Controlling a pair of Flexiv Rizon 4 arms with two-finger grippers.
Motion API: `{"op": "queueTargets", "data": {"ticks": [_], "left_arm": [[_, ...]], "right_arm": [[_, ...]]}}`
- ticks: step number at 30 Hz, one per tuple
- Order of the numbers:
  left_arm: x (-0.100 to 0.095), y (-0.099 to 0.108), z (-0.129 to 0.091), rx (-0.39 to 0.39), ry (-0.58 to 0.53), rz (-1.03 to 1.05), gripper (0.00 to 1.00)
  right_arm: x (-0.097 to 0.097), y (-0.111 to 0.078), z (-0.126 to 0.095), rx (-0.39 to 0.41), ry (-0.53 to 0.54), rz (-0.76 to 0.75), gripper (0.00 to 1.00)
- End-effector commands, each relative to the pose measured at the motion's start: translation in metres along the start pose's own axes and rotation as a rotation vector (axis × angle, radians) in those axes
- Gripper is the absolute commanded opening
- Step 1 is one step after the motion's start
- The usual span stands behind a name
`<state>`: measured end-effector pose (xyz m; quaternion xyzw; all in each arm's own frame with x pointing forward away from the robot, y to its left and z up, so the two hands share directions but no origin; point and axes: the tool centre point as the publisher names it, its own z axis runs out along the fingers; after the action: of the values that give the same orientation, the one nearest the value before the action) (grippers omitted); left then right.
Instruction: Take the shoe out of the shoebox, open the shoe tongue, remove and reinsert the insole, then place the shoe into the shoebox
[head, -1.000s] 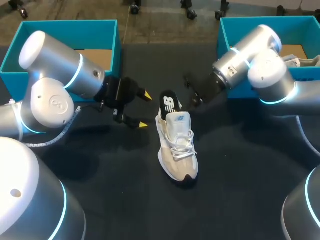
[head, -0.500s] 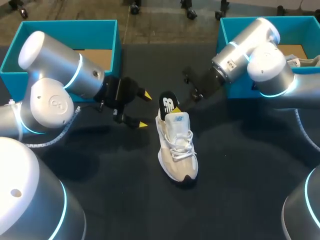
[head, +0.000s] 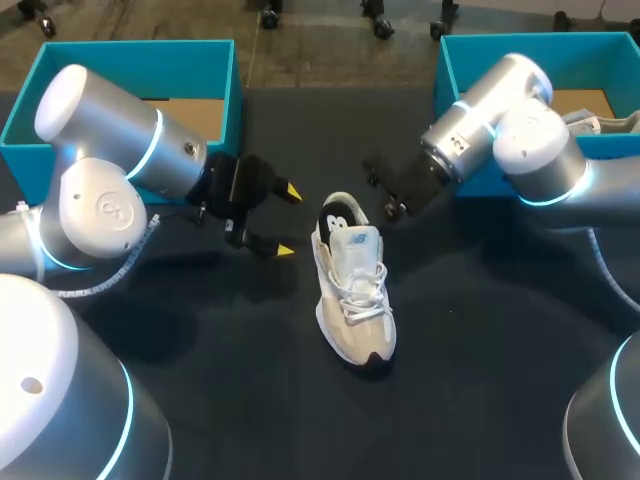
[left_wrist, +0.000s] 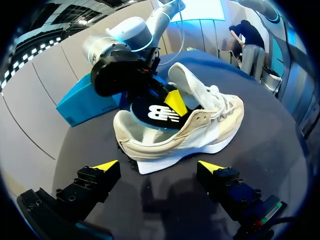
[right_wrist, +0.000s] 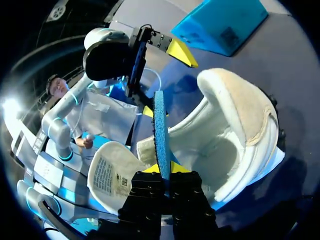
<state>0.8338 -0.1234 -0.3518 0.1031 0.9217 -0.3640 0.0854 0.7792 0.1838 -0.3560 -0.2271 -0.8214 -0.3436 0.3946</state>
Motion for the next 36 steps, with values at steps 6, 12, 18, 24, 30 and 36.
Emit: {"op": "queueTargets", "data": {"ticks": [6,12,18,24,30,36], "left_arm": [[-0.001,0.0,0.003,0.004,0.0,0.007,1.0],[-0.002,0.0,0.002,0.002,-0.001,0.009,1.0],[-0.003,-0.002,0.001,0.0,-0.002,0.013,1.0],[-0.003,-0.003,0.0,-0.002,-0.003,0.014,1.0],[-0.002,-0.004,0.0,-0.003,-0.003,0.015,1.0],[-0.002,-0.005,0.001,-0.002,-0.002,0.017,1.0]], "right_arm": [[-0.001,0.007,-0.008,0.002,-0.05,-0.018,0.33],[-0.004,0.02,-0.018,0.005,-0.081,-0.058,0.35],[-0.011,0.031,-0.019,0.008,-0.078,-0.085,0.35],[-0.019,0.03,-0.012,0.007,-0.062,-0.076,0.0],[-0.014,0.02,-0.008,0.002,-0.05,-0.048,0.0],[-0.013,0.01,-0.002,0.013,-0.036,-0.005,0.0]]}}
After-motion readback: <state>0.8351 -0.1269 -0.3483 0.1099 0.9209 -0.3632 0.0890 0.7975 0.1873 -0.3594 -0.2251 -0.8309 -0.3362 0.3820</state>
